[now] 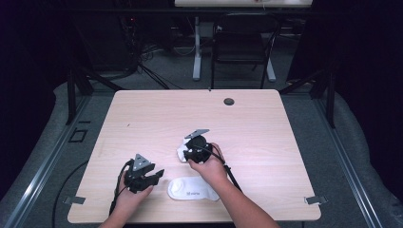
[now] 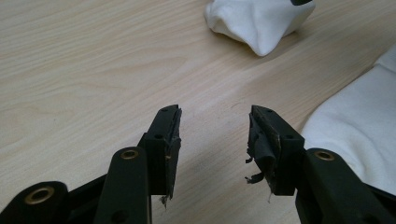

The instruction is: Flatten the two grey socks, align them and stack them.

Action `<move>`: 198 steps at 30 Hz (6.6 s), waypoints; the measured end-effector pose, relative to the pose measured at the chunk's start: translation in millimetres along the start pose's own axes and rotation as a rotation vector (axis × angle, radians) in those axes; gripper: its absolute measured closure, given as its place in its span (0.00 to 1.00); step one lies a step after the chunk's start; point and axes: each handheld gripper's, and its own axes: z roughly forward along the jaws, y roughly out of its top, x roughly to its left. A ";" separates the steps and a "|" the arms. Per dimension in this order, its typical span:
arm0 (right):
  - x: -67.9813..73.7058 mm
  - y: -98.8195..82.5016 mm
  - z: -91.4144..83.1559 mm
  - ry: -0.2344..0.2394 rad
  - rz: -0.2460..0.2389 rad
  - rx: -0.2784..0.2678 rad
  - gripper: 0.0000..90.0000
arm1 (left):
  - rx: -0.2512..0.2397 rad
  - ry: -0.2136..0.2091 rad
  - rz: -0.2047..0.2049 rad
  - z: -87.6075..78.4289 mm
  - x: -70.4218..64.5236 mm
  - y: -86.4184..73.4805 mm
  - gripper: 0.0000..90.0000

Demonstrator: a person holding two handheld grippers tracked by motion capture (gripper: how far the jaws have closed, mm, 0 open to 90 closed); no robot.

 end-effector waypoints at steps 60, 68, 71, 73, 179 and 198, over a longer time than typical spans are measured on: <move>-12.9 -5.7 -28.9 0.033 0.130 -0.072 0.96 | -0.019 -0.030 0.020 27.4 -11.6 24.2 0.65; -25.2 -18.2 -32.7 0.044 0.154 -0.071 0.96 | -0.028 -0.041 -0.021 49.5 -15.3 44.2 0.66; -27.5 -20.8 -33.4 0.045 0.161 -0.072 0.96 | -0.023 -0.033 -0.011 56.7 -17.8 49.1 0.67; -28.9 -23.7 -33.7 0.050 0.165 -0.074 0.96 | -0.023 -0.033 -0.004 60.9 -19.4 51.3 0.67; -75.9 -69.8 -24.5 -0.048 0.224 -0.024 0.94 | 0.002 -0.048 -0.007 54.2 -5.9 49.4 0.80; -84.9 -65.6 -13.0 -0.059 0.241 -0.035 0.74 | 0.070 -0.026 -0.005 67.2 0.1 40.5 0.83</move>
